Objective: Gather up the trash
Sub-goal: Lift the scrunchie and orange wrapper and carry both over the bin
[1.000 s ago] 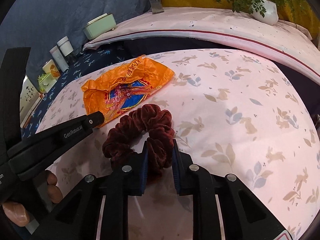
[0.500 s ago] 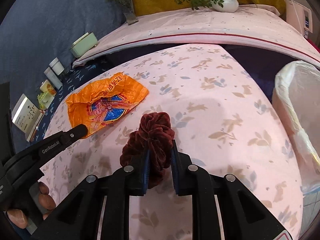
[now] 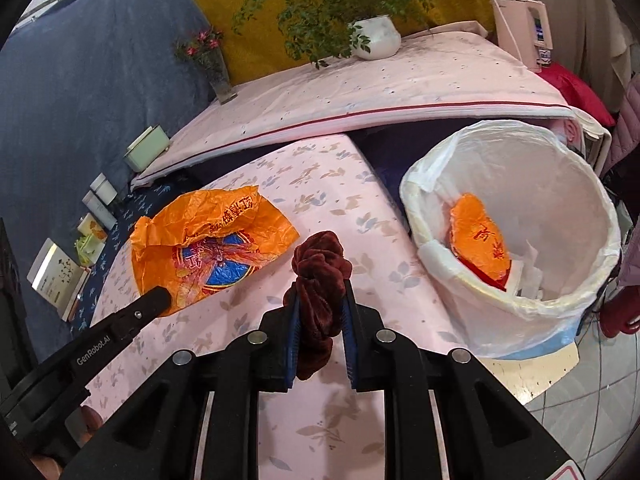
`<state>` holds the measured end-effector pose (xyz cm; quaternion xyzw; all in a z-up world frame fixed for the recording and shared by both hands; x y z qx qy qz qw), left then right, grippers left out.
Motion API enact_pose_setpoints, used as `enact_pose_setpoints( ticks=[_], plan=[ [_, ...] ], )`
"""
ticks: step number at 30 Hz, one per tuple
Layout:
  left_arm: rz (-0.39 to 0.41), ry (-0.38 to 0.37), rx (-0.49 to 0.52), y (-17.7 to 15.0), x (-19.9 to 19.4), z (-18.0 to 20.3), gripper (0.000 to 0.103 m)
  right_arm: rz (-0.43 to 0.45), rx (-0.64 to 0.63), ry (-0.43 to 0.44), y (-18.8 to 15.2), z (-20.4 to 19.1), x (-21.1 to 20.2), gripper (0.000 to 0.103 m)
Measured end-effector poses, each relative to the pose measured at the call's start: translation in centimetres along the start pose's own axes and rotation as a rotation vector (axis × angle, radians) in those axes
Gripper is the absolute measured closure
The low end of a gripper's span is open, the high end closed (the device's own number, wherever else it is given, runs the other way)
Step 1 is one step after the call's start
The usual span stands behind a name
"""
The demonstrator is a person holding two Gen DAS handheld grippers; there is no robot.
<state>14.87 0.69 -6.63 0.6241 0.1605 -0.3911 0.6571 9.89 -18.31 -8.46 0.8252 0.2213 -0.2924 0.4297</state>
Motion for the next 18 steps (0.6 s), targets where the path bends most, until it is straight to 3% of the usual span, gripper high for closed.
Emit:
enact_pose_setpoints(
  ticks=[18],
  plan=[
    [-0.026,-0.135,0.174,0.7,1.2,12.1,0.099,0.125,0.130,-0.069,4.2,9.7,-5.6,0.086]
  ],
)
Point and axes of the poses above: each gripper's, at about its wrist camera, not at the fingertips, and x roughly the way its jaws point, z to its right, y to its top, the point moved 1 cm from there along x, roughly the way its jaws point, and after that the axes turned 9 degrees about x, right-handed, at the moved point
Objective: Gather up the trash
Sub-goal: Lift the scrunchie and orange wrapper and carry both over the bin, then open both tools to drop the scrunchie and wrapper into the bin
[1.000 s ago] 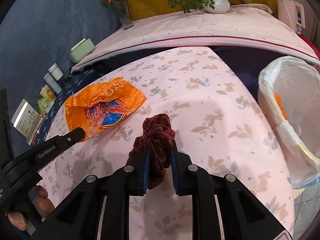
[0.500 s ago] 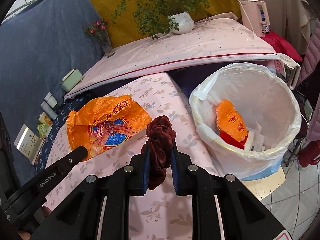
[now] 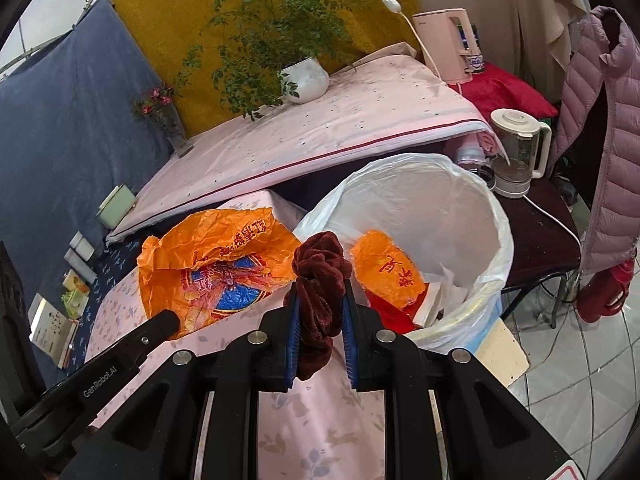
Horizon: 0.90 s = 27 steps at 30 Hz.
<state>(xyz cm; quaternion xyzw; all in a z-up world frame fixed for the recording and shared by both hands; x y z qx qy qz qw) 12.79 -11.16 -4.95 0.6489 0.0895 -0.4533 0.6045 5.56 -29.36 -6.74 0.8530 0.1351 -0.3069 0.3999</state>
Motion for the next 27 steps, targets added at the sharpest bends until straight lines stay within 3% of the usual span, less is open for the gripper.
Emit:
enact_pose_setpoints(
  ticks=[11,14,15,27],
  plan=[
    [-0.045,-0.059,0.077,2.0,4.0,4.6,0.096,0.056,0.044,-0.043,3.5,4.0,-0.6,0.086],
    [-0.040,-0.040,0.070,2.4,4.6,5.1,0.062,0.055,0.037,-0.045,4.0,4.2,-0.2,0.086],
    [-0.029,-0.033,0.069,2.4,4.6,5.2,0.059,0.055,0.031,-0.045,4.2,4.2,-0.2,0.086],
    [-0.014,0.028,0.086,2.1,4.3,4.3,0.052,0.047,-0.019,-0.036,4.7,2.7,1.0,0.085]
  ],
)
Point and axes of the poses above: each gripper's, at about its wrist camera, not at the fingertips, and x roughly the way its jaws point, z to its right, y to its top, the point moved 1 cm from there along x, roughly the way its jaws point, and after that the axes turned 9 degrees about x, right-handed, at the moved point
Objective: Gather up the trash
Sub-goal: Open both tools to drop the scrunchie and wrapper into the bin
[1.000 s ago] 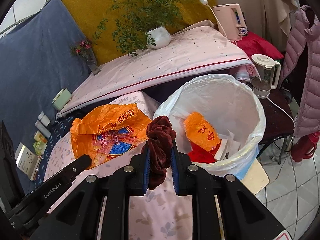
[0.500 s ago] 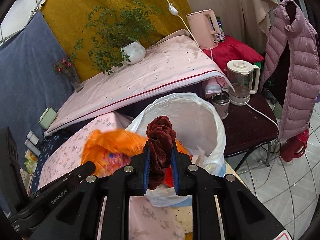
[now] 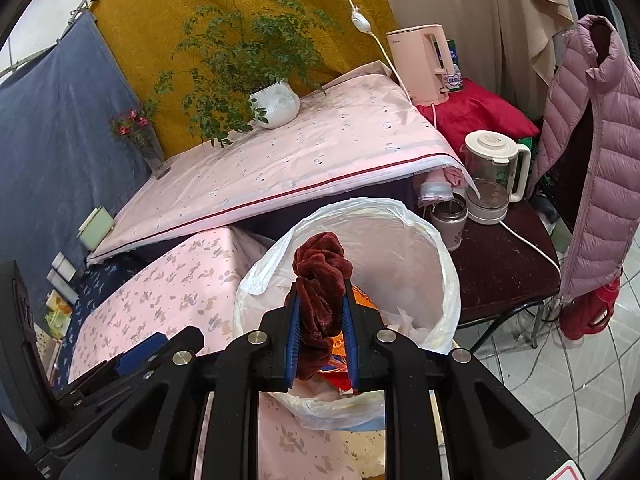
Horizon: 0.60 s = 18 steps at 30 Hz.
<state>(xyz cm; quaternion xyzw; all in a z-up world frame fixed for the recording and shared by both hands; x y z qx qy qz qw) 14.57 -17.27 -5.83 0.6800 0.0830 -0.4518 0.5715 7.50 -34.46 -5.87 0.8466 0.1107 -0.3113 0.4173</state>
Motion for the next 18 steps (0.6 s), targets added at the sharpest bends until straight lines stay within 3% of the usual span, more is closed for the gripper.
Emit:
enact_pose_setpoints(
  ticks=[8,12,18],
  plan=[
    [-0.015,0.032,-0.017,-0.9,0.2,-1.5,0.052,-0.024,-0.049,-0.011,-0.2,-1.6,1.5,0.083],
    [-0.016,0.070,-0.018,-1.3,0.1,-2.3,0.045,-0.032,-0.069,-0.031,-0.3,-2.2,2.3,0.080],
    [-0.014,0.102,-0.036,-1.8,-0.4,-3.2,0.037,-0.027,-0.114,-0.038,-0.5,-3.1,2.3,0.067]
  ],
)
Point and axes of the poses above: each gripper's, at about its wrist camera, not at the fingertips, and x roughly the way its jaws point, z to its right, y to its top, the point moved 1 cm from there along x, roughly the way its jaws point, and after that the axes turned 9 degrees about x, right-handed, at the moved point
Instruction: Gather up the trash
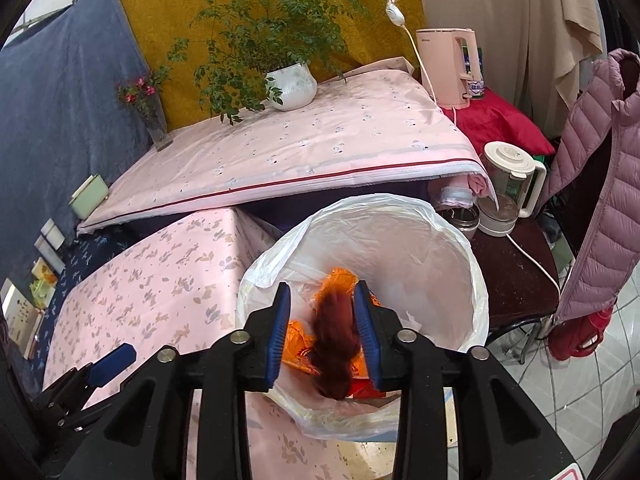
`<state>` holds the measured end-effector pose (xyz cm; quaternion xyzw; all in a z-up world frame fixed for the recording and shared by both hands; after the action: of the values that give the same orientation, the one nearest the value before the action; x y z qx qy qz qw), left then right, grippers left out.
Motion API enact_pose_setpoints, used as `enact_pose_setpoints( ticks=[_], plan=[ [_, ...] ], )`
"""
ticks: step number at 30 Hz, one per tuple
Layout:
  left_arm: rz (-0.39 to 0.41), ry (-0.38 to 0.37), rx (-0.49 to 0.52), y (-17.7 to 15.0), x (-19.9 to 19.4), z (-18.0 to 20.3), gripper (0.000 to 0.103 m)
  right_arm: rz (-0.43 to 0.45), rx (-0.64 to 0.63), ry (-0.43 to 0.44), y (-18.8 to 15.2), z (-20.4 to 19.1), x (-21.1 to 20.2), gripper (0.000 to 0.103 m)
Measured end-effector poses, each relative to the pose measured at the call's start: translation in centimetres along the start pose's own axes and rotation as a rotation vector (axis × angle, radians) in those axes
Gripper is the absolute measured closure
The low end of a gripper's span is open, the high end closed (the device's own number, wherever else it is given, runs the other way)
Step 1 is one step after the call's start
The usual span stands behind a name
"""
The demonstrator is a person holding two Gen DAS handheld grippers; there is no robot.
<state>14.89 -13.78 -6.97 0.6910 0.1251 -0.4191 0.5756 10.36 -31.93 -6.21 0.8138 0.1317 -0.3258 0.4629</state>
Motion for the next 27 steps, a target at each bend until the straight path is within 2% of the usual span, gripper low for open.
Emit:
enact_pose_setpoints(
  ticks=[6,12,16,20,27],
  plan=[
    [-0.009,0.030,-0.013,-0.6,-0.4,-0.7,0.033,0.006,-0.031,-0.010,-0.2,-0.6,-0.7,0.061],
    [-0.004,0.064,-0.003,-1.2,-1.5,-0.9,0.027,0.007,-0.092,-0.037,-1.1,-1.6,-1.7,0.052],
    [-0.003,0.078,0.005,-1.7,-2.3,-1.0,0.026,0.013,-0.137,-0.048,-2.0,-2.4,-2.6,0.041],
    [-0.007,0.096,0.006,-2.4,-3.1,-1.3,0.018,0.030,-0.184,-0.076,-2.9,-3.2,-3.6,0.034],
    [-0.017,0.123,-0.009,-3.7,-4.2,-2.3,0.013,0.041,-0.178,-0.087,-4.1,-3.2,-5.1,0.022]
  ],
)
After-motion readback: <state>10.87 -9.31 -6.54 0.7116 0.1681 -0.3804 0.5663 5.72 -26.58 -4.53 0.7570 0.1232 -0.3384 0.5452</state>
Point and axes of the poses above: each gripper's, at about its wrist camera, not at the fingertips, and x roughly the way its jaws point, z to its right, y to its top, the point moved 1 cm from there along x, roughly the way its jaws point, and after that the axes turned 9 degrees about x, right-handed, at the moved point
